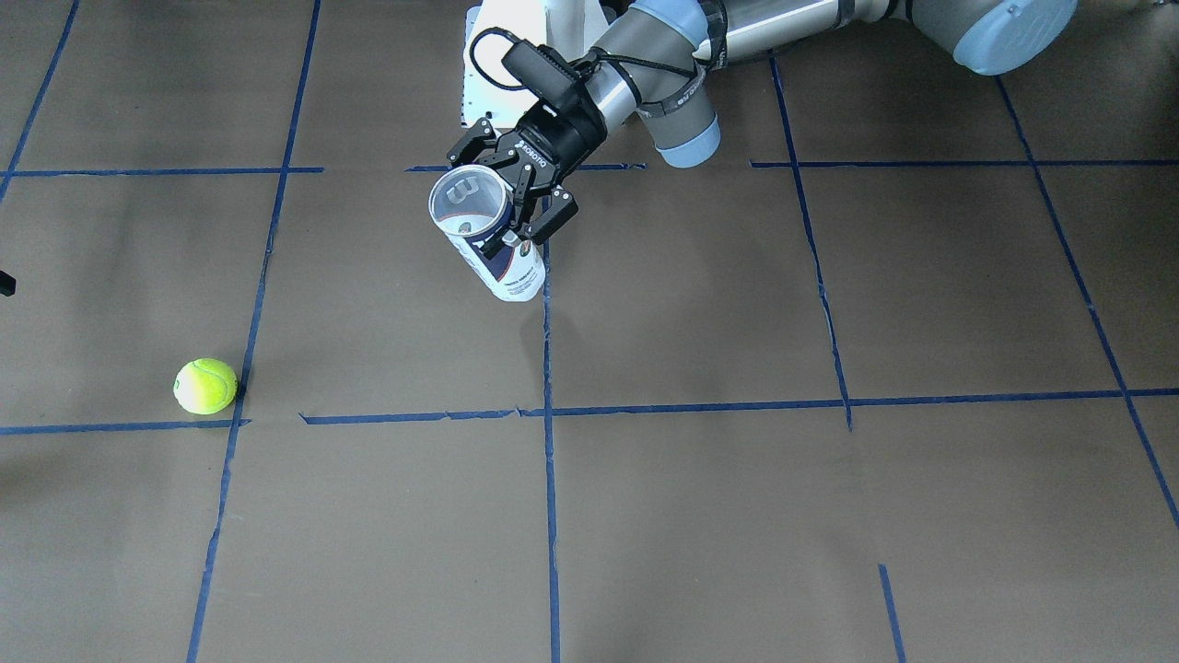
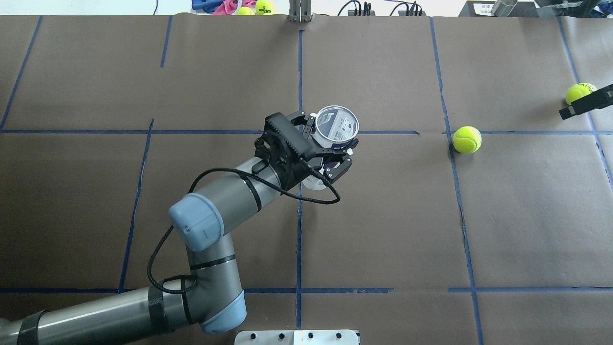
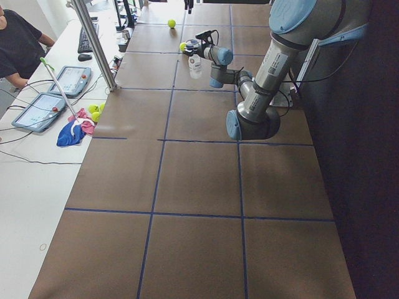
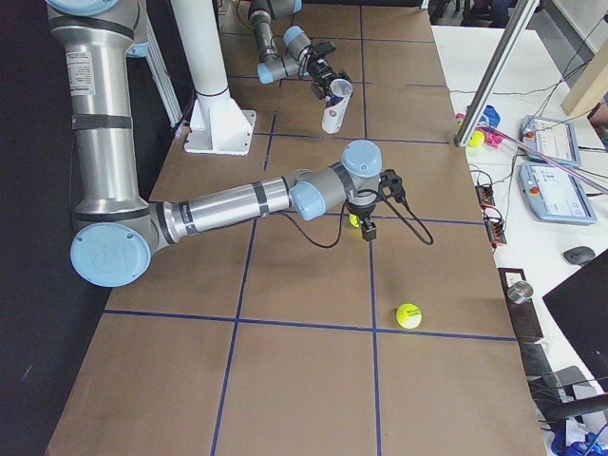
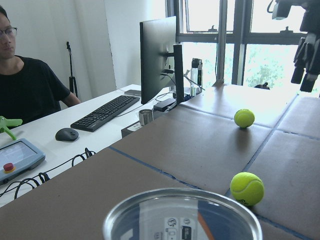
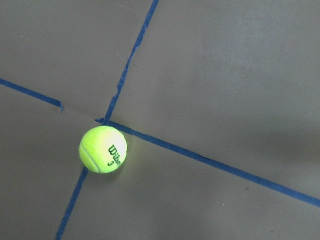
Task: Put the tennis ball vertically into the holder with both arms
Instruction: 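Lift the upright can with the left gripper while the right arm reaches out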
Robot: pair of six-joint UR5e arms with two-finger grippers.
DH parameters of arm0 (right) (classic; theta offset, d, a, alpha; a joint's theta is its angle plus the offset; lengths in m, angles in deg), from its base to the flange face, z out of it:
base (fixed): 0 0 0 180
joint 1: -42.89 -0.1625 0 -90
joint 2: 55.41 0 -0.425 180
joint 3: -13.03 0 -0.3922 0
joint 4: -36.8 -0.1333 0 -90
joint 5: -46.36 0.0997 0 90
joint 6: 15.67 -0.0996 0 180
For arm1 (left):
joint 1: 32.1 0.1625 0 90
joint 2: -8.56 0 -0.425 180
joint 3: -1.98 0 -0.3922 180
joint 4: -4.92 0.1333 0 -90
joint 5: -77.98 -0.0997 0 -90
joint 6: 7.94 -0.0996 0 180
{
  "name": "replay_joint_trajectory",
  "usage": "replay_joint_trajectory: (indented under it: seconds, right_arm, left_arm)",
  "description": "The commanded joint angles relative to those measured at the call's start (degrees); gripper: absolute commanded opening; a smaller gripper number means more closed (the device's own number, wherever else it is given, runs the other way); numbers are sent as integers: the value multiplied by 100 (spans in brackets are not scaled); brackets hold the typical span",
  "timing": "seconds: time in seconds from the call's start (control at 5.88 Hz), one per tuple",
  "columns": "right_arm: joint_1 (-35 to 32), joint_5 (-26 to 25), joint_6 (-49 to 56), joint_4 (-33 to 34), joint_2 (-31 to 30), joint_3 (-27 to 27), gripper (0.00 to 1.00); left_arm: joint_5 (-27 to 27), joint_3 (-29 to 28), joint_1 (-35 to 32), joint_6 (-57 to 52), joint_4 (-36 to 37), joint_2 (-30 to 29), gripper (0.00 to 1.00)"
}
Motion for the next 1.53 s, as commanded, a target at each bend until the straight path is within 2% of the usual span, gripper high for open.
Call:
replay_joint_trajectory:
  seconds: [0.0,0.17,0.34,0.51,0.85,1.19,1.36]
  right_arm:
    - [89,-35,-186,-28,172,-1,100]
    - [133,-35,-195,-28,207,-19,100]
    - [386,-70,-638,-37,468,7,100]
    - [702,-723,-1000,-28,653,-1,100]
    - [1423,-1579,-1450,-28,743,34,100]
    - [1635,-1661,-1469,-28,752,43,100]
    - [1828,-1940,-1469,-28,804,147,100]
  left_arm:
    - [-718,-564,223,-13,-1390,80,78]
    - [-843,-933,250,-48,-1763,80,78]
    - [-844,-980,241,-91,-1906,158,78]
    - [-844,-1032,258,-101,-2264,237,78]
    - [-835,-1199,276,-205,-2259,203,78]
    - [-844,-1226,390,-407,-2258,203,78]
    - [-844,-1235,390,-408,-2259,203,78]
